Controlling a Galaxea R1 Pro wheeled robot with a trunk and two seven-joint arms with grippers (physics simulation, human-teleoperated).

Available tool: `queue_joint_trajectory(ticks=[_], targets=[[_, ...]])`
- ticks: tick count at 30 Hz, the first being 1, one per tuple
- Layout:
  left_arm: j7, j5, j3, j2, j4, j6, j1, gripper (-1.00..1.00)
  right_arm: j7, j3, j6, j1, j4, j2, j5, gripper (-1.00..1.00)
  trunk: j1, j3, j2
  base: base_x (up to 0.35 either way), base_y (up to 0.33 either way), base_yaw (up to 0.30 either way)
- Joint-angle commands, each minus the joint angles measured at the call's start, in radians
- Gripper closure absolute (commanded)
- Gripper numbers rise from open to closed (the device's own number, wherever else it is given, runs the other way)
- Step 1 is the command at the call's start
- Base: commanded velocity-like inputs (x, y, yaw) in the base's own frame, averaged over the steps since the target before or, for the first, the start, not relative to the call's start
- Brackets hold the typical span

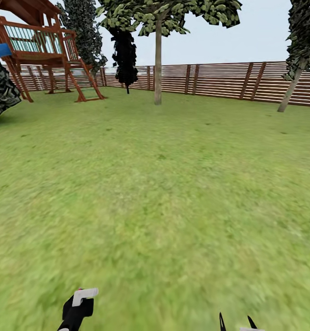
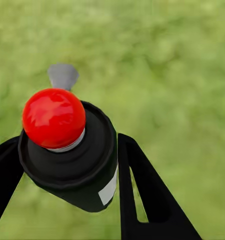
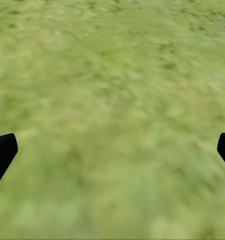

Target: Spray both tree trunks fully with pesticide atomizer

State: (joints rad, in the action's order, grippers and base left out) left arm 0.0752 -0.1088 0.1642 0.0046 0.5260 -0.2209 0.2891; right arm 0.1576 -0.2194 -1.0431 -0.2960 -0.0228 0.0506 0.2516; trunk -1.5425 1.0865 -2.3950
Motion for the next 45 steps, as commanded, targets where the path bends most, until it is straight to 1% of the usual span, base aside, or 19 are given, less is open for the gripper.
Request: queue_joint_trajectory(ticks=[1,45], targets=[[0.000,0.000,0.000,0.000,0.000,0.000,0.000,1.00,-0.001,0.000,0.000,0.000,0.000,0.000,0.000,-1.00,0.000,0.000,0.000,0.340,0.000,0.000],[0.000,0.000,0.000,0.000,0.002,0.000,0.000,1.00,0.000,0.000,0.000,0.000,0.000,0.000,0.000,-1.00,0.000,0.000,0.000,0.340,0.000,0.000]])
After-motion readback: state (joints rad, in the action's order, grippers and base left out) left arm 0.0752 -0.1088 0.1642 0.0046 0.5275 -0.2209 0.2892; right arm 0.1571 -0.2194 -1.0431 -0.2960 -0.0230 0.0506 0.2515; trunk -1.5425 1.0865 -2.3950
